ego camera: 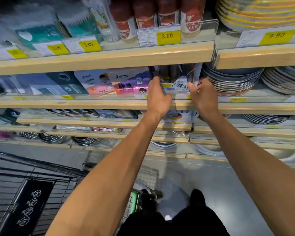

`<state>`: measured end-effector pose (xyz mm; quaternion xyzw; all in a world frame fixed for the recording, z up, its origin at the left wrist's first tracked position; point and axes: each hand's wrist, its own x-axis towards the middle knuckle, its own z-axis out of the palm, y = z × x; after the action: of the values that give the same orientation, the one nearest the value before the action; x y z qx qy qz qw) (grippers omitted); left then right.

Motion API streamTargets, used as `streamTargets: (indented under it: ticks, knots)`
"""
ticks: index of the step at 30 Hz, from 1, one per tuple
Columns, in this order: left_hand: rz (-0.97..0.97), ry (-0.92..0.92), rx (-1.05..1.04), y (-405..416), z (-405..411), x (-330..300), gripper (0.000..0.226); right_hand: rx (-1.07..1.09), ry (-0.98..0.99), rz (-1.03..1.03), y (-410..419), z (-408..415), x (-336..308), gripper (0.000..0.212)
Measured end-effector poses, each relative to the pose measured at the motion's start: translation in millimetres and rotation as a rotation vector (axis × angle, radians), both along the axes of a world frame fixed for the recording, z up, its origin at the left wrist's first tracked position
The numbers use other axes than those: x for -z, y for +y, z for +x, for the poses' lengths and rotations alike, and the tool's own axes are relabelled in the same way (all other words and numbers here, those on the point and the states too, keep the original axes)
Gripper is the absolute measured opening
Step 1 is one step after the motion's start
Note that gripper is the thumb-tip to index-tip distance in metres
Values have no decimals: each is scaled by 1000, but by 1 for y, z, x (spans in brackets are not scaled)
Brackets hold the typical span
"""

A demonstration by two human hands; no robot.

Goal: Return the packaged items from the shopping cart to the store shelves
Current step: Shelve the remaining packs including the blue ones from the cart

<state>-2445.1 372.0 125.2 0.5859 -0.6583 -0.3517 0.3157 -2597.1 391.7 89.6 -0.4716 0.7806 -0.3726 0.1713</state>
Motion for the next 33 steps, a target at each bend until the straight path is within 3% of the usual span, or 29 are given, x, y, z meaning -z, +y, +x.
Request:
streamTargets:
  ticks: [2,4,7,10,14,17,23,26,30,33]
  knots:
    - [-13,24,75,2,12,4,54,77,-6,-27,6,8,0,46]
    - [-44,128,58,7,29,9,60,239,-92,-222,23,24,-3,46]
    - [-99,312,-194,6,65,10,45,373,-50,-458,39,71,-6,28]
    - [-109,361,-395,-8,103,11,42,128,18,-382,20,121,-11,17]
    - [-9,301,-371,-31,128,8,59,-54,118,-192,-11,153,-15,27]
    - [24,230,-297,-41,132,9,68,-61,179,-141,-18,154,-18,8]
    - [-38,52,-107,-46,124,8,55,76,145,-54,-33,154,-24,24]
    - [-65,-15,-37,-51,130,6,44,149,124,-97,-28,161,-22,17]
    - [-34,70,6,-53,139,10,38,173,10,-223,-23,163,-17,13]
    - [-22,247,-179,-48,153,16,40,198,37,-338,-20,174,-24,17]
